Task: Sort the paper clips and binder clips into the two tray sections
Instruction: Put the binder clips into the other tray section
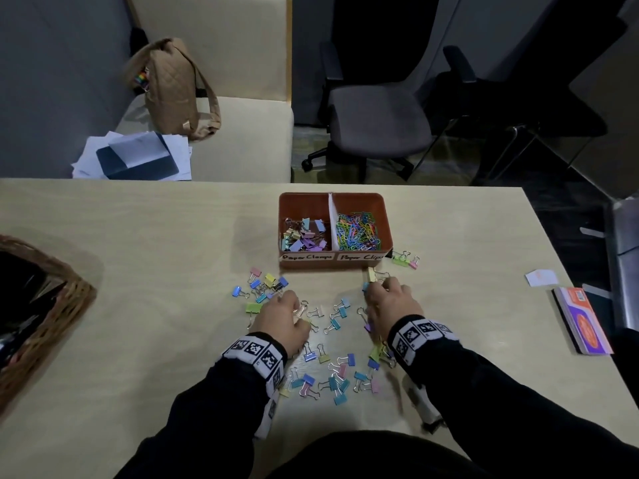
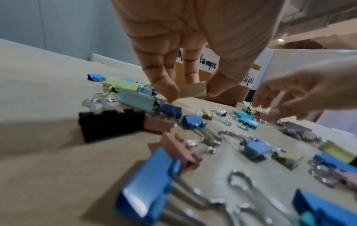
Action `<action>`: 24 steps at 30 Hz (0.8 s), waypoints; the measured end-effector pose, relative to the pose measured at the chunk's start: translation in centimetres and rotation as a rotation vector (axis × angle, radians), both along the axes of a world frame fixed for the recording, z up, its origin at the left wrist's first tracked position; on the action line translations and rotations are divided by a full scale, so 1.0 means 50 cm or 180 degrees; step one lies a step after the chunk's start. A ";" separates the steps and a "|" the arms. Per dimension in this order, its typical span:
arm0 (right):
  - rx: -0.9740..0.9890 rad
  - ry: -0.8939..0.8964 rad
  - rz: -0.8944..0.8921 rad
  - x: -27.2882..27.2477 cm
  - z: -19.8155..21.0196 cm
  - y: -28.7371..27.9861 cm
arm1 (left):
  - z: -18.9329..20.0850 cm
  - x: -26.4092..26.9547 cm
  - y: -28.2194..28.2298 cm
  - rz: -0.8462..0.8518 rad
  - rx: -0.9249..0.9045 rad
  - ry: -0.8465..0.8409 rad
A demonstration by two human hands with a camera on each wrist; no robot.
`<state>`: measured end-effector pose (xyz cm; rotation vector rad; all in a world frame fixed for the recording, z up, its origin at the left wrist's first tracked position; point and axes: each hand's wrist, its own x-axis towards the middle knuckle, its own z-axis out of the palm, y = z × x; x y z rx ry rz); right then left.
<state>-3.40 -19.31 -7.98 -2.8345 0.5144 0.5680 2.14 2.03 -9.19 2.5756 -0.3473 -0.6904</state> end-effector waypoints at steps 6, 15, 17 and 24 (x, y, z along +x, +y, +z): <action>0.0260 0.0159 -0.0079 0.000 -0.001 0.015 | 0.039 0.013 0.012 0.0363 -0.0626 -0.0202; 0.1039 -0.0223 -0.0882 -0.013 0.028 0.023 | 0.142 0.115 -0.039 0.0761 -0.1504 -0.0792; 0.1695 -0.0407 -0.1366 -0.001 0.040 0.034 | 0.141 0.128 -0.038 0.0788 -0.1593 -0.0749; 0.3857 -0.0824 -0.2516 0.097 0.109 0.077 | 0.105 0.103 0.044 0.0741 -0.1200 -0.0684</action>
